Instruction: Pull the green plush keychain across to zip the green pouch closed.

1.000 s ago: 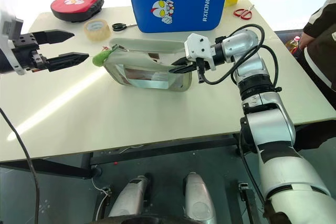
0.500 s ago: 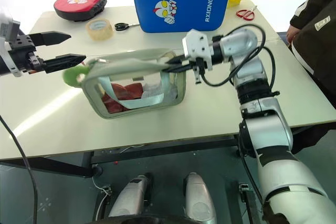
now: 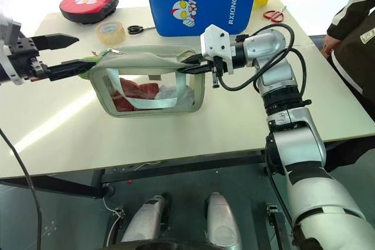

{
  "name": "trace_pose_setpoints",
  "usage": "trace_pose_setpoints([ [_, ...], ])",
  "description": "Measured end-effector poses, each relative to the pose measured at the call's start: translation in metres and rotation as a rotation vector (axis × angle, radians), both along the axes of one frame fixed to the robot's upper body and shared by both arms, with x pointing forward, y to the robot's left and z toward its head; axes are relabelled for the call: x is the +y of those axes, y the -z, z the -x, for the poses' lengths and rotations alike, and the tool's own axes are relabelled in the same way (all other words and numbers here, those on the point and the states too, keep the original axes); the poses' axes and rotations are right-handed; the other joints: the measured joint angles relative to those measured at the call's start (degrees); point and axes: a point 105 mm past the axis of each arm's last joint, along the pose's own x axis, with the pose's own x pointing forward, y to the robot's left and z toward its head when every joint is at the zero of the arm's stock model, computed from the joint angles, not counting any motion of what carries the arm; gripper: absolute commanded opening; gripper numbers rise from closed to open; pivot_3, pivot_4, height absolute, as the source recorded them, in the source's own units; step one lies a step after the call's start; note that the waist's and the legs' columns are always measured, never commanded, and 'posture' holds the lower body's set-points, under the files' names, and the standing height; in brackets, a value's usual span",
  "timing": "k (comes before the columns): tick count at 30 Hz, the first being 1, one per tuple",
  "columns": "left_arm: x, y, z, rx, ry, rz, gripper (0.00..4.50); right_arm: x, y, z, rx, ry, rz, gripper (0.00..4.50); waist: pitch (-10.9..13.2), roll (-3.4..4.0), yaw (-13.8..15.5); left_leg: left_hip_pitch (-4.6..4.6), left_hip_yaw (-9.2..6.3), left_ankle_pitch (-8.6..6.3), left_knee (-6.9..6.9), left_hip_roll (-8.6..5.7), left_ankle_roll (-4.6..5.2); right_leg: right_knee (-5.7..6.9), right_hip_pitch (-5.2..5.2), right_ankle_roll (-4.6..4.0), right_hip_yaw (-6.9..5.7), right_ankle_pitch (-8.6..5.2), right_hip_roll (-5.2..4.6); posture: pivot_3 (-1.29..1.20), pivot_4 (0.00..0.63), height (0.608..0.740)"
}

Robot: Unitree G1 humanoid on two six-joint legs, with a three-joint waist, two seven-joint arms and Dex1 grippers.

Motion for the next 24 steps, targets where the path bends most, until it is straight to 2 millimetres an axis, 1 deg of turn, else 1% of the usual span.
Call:
trace_pose_setpoints([
  [4,0.000,0.001,0.000,0.002,0.003,-0.002,4.50,-0.001,0.018,0.004,0.013,-0.003,0.051,0.02,0.00,0.00,-0.01,0.01,0.00,0.00,0.02,0.00,0.00,0.03,0.01,0.00,0.00,0.00,0.00,0.00,0.150,0.740],
  [7,-0.001,0.002,0.000,0.008,0.006,-0.005,4.50,0.000,0.019,0.008,0.000,-0.010,0.078,0.02,0.00,0.00,-0.05,0.02,0.00,0.00,0.02,0.00,0.00,0.03,0.02,0.00,0.00,0.00,0.00,0.00,0.150,0.740],
  [11,-0.001,0.002,0.000,0.009,0.009,-0.007,4.50,-0.002,0.021,0.010,0.030,0.002,0.095,1.61,-0.01,-0.01,-0.01,0.02,0.00,0.00,0.03,0.00,0.00,0.02,0.03,0.00,0.00,0.00,0.00,0.00,0.150,0.740],
  [12,-0.001,0.002,0.000,0.009,0.010,-0.007,4.50,-0.002,0.022,0.011,0.042,0.004,0.098,2.07,-0.01,-0.01,-0.01,0.02,0.00,0.00,0.03,0.00,0.00,0.02,0.03,0.00,0.00,0.00,0.00,0.00,0.150,0.740],
  [14,-0.002,0.002,0.000,0.009,0.012,-0.008,4.50,-0.002,0.022,0.012,0.065,0.009,0.100,3.13,-0.01,-0.01,0.00,0.02,0.00,0.00,0.03,0.00,0.00,0.02,0.03,0.00,0.00,0.00,0.00,0.00,0.150,0.740],
  [16,-0.002,0.002,0.000,0.009,0.012,-0.008,4.50,-0.003,0.020,0.013,0.081,0.015,0.102,4.07,-0.01,-0.01,0.01,0.02,0.00,0.00,0.04,0.00,0.00,0.02,0.03,0.00,0.00,0.00,0.00,0.00,0.150,0.740],
  [17,-0.002,0.003,0.000,0.010,0.013,-0.008,4.50,-0.006,0.019,0.014,0.090,0.020,0.107,4.47,-0.01,-0.01,0.08,0.02,0.00,0.00,0.04,0.00,0.00,0.02,0.03,0.00,0.00,0.00,0.00,0.00,0.150,0.740],
  [24,0.002,0.012,0.001,0.041,0.002,-0.013,4.50,-0.029,0.006,0.015,0.110,0.066,0.120,4.47,-0.01,-0.01,0.08,0.02,0.00,0.00,0.03,0.00,0.00,0.00,0.03,0.00,0.00,0.00,-0.01,0.00,0.150,0.740],
])
